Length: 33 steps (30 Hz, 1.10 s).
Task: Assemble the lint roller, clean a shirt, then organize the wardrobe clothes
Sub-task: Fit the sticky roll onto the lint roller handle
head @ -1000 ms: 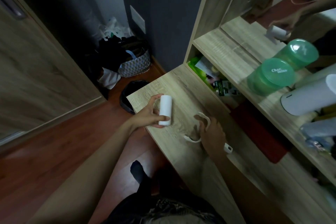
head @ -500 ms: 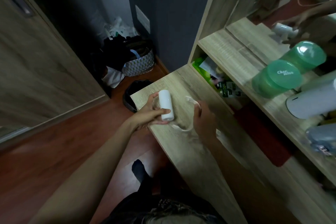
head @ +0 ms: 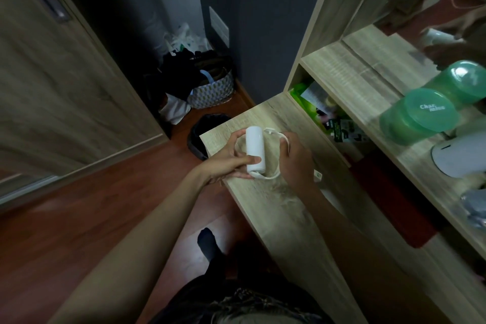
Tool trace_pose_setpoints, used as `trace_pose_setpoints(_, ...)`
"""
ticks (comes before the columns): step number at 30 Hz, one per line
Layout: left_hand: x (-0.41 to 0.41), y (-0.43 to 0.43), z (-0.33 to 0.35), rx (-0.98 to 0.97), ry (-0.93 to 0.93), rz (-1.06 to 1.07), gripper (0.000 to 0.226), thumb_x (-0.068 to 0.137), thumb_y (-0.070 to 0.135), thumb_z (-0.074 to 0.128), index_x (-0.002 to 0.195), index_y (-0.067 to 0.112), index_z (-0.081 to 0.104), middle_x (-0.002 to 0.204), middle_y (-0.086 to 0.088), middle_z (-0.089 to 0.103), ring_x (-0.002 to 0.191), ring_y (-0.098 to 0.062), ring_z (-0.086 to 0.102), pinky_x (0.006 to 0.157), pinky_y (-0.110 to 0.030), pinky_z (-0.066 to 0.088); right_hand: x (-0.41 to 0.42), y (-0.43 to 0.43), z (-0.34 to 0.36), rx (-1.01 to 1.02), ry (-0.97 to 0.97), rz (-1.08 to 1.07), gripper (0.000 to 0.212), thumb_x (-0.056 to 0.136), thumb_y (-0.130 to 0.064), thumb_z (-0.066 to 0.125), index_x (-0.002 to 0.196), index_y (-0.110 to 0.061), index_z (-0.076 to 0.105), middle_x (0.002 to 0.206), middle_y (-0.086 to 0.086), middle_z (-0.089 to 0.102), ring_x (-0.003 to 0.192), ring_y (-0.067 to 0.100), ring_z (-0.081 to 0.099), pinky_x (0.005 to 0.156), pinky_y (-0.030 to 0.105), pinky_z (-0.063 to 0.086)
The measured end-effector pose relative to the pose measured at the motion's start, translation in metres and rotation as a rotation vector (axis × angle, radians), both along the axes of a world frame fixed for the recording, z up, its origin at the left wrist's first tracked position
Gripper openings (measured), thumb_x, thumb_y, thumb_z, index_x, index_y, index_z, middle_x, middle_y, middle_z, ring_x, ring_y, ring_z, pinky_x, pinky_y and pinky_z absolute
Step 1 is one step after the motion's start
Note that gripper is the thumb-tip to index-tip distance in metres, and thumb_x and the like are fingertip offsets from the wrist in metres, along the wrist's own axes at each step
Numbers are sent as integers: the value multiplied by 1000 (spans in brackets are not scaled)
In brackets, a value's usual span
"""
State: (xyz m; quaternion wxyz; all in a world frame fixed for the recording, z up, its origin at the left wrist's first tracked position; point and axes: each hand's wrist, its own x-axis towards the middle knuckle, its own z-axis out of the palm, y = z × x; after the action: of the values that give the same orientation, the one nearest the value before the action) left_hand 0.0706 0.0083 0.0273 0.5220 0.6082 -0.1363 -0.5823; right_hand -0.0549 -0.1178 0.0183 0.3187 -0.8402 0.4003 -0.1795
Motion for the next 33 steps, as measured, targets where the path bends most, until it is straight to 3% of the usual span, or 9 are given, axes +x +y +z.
trace_pose_setpoints(5,-1,-2,4,-10,-38,-22,80,87,3,69,144,35,22,105,-22,67,86,-29,73,77,-43,61,2,-2,0,0,-2,-25,23,99,-19,43,114,-9,59,104,9,68,94,21,63,77,28,46)
trace_pose_setpoints(9,-3,-2,7,-12,-102,-64,80,87,4,69,142,36,20,112,-33,63,81,-26,73,74,-40,61,2,-1,-2,-10,3,-50,24,99,-18,45,112,-8,61,102,10,68,93,23,64,77,33,49)
trace_pose_setpoints(14,-3,-1,4,1,-130,-65,81,87,5,69,142,37,20,114,-33,63,82,-26,73,73,-40,61,2,2,-3,-32,22,-65,26,99,-20,44,111,-6,63,99,12,69,90,24,65,79,39,53)
trace_pose_setpoints(17,-2,-1,3,7,-150,-85,78,87,5,70,140,38,22,107,-29,65,80,-25,73,76,-44,61,4,2,-2,-25,47,-57,25,99,-19,44,105,-5,63,92,12,68,83,22,63,75,34,51)
trace_pose_setpoints(23,1,1,5,24,-160,-109,77,86,6,71,139,38,24,111,-29,65,88,-32,72,82,-53,58,10,2,-1,-34,98,-60,24,98,-18,44,98,-4,64,85,11,65,74,17,55,66,26,39)
trace_pose_setpoints(26,3,1,7,36,-157,-137,76,86,7,72,137,40,26,116,-30,62,97,-42,68,84,-56,56,12,3,-3,3,97,-71,25,99,-18,44,97,-3,64,86,13,66,75,18,56,67,27,40)
trace_pose_setpoints(33,6,0,8,33,-129,-166,75,85,7,72,138,40,29,117,-27,62,91,-32,72,76,-44,61,13,4,-4,28,64,-53,25,99,-18,45,98,-3,65,86,11,67,75,17,59,67,25,41)
